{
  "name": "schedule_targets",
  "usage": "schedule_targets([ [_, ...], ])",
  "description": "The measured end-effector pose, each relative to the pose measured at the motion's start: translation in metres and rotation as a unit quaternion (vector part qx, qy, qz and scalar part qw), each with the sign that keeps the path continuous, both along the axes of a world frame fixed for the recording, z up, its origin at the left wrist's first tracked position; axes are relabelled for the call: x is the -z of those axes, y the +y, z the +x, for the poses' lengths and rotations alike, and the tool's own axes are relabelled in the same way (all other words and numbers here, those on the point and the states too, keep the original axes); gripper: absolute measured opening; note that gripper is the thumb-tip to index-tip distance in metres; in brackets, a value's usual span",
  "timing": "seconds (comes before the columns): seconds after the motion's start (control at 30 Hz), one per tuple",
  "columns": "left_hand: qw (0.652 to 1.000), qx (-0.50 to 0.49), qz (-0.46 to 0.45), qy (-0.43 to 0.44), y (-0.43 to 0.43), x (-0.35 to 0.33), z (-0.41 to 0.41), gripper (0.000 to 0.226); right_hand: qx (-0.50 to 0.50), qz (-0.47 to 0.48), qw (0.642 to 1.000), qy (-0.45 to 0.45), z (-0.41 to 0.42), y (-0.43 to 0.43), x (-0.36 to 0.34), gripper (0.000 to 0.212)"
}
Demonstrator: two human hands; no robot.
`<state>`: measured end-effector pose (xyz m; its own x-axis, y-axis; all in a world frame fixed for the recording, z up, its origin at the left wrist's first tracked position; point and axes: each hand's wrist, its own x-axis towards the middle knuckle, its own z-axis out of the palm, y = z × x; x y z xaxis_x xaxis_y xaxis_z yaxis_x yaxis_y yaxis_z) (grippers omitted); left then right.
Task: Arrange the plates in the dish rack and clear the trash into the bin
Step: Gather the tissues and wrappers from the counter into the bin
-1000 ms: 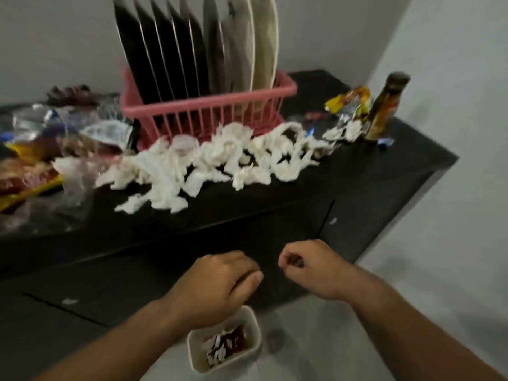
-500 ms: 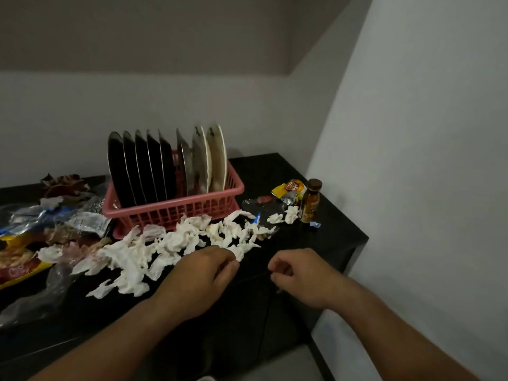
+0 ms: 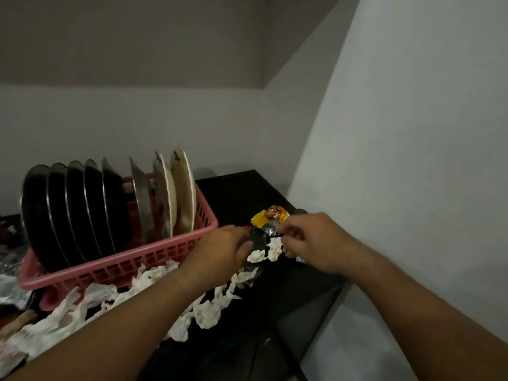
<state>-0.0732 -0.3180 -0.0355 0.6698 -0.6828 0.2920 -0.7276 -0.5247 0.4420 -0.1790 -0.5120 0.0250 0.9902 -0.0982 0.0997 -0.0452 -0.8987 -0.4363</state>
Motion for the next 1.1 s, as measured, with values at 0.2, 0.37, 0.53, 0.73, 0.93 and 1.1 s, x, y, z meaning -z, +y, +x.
schedule_targets([
  [0.2,0.999,-0.032,0.014,-0.015,-0.051,-0.003,0.053,0.023,-0.001,-0.016,0.999,-0.041,0.071,-0.08,-0.034,0.018],
  [0.37,0.997,-0.075,0.032,-0.006,-0.086,-0.002,0.084,0.028,-0.041,-0.007,0.998,0.041,0.135,-0.145,-0.024,0.023],
  [0.53,0.991,-0.116,0.059,0.016,-0.112,0.011,0.101,0.032,-0.127,-0.031,0.978,0.164,0.185,-0.163,0.03,0.06],
  [0.73,0.978,-0.191,0.081,0.038,-0.116,0.029,0.12,0.036,-0.25,-0.139,0.927,0.244,0.224,-0.155,0.086,0.089],
  [0.93,0.963,-0.193,0.173,0.066,-0.12,0.056,0.122,0.029,-0.301,-0.227,0.892,0.249,0.243,-0.159,0.118,0.089],
  [1.1,0.954,-0.199,0.21,0.076,-0.126,0.079,0.132,0.024,-0.281,-0.169,0.913,0.242,0.253,-0.162,0.139,0.084],
])
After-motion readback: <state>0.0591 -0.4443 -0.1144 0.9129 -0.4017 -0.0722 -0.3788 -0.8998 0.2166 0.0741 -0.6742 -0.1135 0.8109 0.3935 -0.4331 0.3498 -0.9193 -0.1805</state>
